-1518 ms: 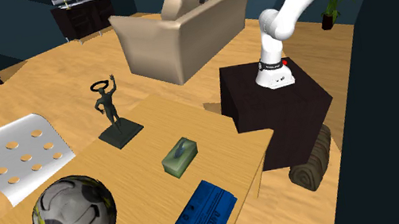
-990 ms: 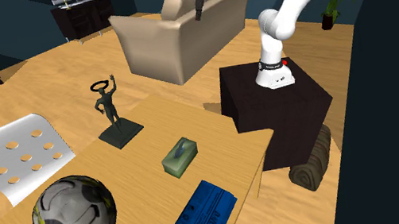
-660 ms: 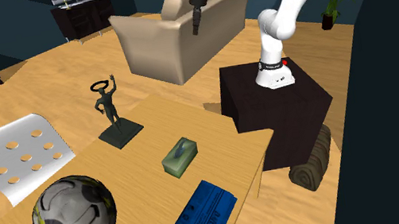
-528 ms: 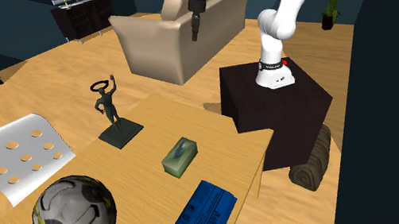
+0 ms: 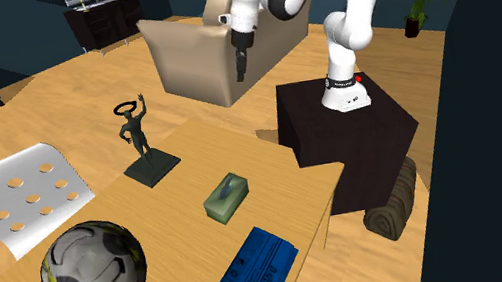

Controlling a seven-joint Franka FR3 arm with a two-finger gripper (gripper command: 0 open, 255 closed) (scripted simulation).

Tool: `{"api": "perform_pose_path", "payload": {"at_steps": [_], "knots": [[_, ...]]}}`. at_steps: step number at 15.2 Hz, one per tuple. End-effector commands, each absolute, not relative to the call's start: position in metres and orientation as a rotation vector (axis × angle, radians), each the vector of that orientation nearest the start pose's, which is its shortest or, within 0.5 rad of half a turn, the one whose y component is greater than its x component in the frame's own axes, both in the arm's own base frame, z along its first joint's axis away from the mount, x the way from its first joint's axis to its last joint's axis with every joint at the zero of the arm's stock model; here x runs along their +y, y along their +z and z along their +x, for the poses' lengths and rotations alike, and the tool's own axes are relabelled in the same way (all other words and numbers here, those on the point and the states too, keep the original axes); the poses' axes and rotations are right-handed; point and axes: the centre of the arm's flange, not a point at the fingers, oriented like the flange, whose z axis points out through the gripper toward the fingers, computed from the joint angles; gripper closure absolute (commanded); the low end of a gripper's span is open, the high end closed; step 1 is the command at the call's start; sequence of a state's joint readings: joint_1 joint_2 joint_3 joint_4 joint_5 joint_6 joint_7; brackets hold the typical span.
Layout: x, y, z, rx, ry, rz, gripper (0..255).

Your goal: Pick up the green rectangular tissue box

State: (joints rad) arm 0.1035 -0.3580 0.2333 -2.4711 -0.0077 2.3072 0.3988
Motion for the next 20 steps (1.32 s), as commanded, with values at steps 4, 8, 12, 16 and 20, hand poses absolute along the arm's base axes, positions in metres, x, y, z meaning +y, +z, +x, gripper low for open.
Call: {"api": "perform_pose_path", "payload": {"at_steps": [4, 8, 12, 16, 20], "knots": [[0.189, 0.39, 0.439, 0.043, -0.322, -3.151, 0], [0.222, 0.351, 0.454, -0.003, -0.322, -3.161, 0], [0.255, 0.311, 0.467, -0.05, -0.321, -3.17, 0], [0.288, 0.271, 0.48, -0.097, -0.321, -3.178, 0], [0.321, 0.231, 0.492, -0.144, -0.32, -3.185, 0]]}}
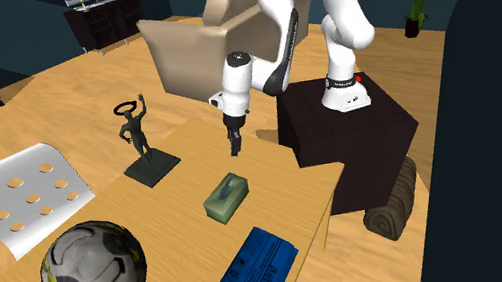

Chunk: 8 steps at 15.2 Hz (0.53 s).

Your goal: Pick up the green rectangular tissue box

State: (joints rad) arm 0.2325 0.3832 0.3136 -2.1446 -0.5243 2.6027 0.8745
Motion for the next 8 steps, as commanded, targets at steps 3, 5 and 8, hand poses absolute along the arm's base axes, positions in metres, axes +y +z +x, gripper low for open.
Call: {"api": "perform_pose_path", "payload": {"at_steps": [3, 5, 8], "knots": [[0.346, 0.2, 0.5, -0.179, -0.32, -3.19, 0], [0.362, 0.18, 0.505, -0.203, -0.319, -3.194, 0], [0.367, 0.163, 0.506, -0.21, -0.319, -3.195, 0]]}}
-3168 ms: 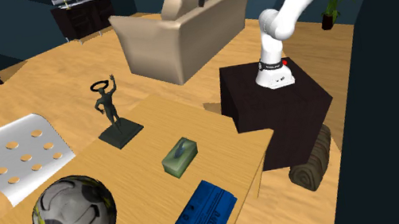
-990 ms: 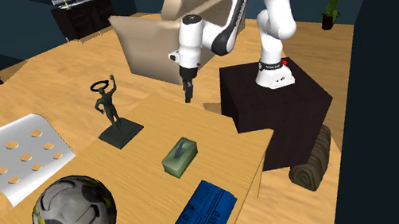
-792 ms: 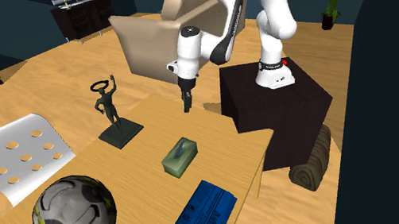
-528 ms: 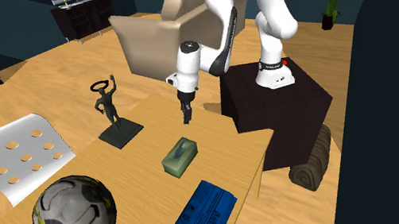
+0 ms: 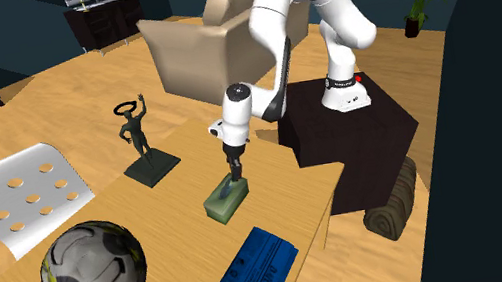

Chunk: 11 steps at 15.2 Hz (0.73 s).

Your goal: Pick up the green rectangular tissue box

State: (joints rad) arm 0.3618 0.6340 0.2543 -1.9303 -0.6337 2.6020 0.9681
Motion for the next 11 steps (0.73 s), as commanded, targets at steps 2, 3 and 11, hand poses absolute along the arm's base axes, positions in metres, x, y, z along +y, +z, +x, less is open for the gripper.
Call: {"api": "perform_pose_path", "payload": {"at_steps": [2, 3, 11], "knots": [[0.367, 0.152, 0.506, -0.21, -0.319, -3.195, 0], [0.367, 0.147, 0.506, -0.21, -0.319, -3.195, 0], [0.368, 0.134, 0.506, -0.21, -0.319, -3.195, 255]]}}
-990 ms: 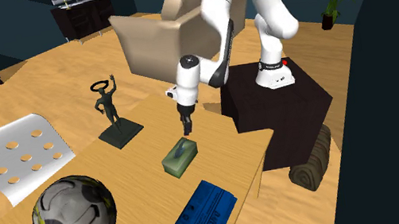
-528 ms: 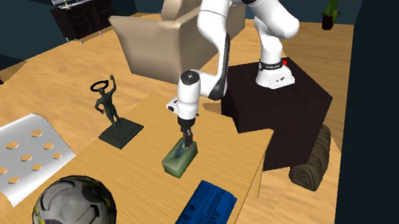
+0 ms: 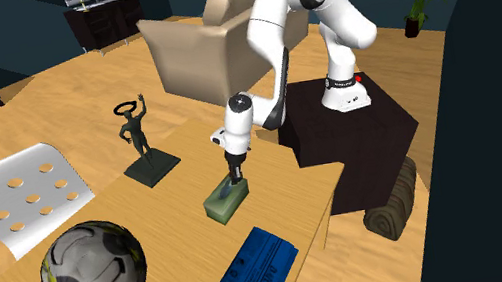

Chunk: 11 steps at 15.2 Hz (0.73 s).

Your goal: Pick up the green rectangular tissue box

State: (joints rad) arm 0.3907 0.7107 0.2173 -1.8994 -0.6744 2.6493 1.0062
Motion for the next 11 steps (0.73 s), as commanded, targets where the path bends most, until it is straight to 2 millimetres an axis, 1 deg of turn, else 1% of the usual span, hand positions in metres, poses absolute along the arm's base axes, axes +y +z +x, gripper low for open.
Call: {"api": "perform_pose_path", "payload": {"at_steps": [1, 6, 11], "knots": [[0.368, 0.134, 0.506, -0.21, -0.319, -3.195, 255], [0.367, 0.133, 0.506, -0.21, -0.319, -3.195, 255], [0.367, 0.16, 0.506, -0.21, -0.319, -3.195, 255]]}}
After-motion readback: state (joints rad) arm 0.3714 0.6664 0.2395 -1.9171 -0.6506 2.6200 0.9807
